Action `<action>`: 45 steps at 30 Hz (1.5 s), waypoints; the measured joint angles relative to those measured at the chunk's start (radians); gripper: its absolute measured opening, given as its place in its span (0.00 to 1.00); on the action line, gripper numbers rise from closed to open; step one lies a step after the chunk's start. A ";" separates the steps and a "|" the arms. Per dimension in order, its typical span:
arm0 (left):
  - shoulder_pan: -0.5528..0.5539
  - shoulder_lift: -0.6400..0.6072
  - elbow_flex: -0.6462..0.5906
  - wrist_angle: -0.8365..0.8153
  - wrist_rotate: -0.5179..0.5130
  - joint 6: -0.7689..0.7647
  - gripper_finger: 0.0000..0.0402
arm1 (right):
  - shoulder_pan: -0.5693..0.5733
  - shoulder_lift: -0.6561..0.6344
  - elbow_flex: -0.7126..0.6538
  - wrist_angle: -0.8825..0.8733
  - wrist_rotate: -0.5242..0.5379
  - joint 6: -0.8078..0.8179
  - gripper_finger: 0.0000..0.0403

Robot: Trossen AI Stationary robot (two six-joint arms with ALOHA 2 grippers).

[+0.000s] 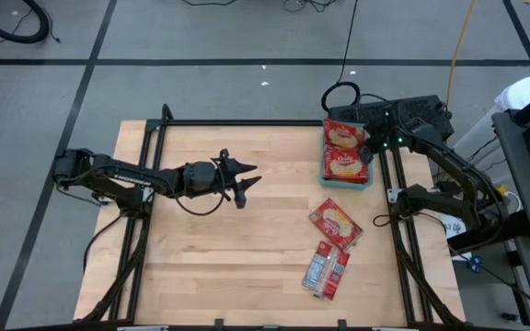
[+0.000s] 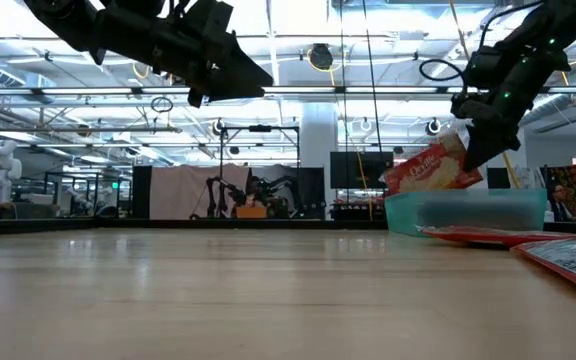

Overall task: Sort popcorn bags into baskets
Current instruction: Put the left red popcorn bag into the green bin, then put the top red popcorn bag into the green bin

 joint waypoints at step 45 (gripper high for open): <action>0.016 0.000 0.000 -0.002 0.004 0.015 0.44 | 0.267 0.157 -0.017 0.287 0.419 0.138 0.26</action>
